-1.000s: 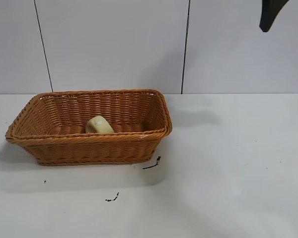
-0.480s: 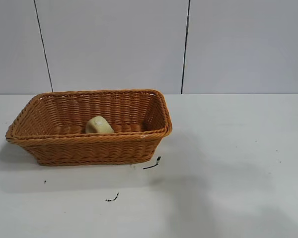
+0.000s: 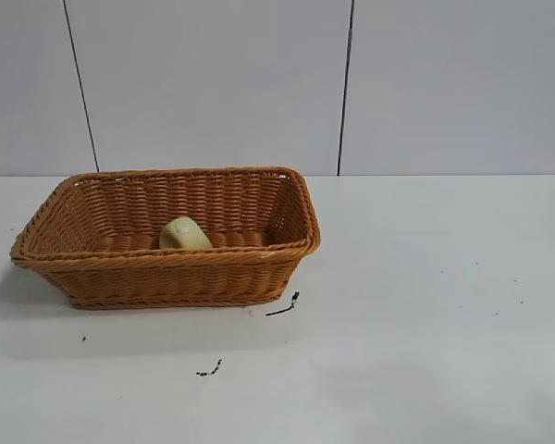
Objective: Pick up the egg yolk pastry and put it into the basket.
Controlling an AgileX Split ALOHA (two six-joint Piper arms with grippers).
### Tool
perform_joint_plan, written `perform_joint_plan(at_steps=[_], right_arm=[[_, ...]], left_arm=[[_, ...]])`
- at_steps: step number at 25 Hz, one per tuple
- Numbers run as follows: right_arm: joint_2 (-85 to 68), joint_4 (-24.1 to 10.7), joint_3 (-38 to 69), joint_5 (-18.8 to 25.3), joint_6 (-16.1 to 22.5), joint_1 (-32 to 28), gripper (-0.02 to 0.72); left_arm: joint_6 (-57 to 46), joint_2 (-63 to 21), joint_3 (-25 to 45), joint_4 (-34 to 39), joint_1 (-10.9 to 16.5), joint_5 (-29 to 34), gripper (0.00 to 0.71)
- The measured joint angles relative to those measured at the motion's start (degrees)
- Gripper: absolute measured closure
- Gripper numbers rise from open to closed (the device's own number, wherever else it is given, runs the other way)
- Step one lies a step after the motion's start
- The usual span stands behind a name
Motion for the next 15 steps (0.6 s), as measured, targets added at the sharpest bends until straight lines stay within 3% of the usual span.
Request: perform_joint_plan(at_steps=[15], right_arm=[[-5.5, 0.0, 0.1, 0.0, -0.4, 0.0, 0.01]], left_arm=[[0.0, 0.0, 0.0, 0.0, 0.0, 0.0, 0.014]])
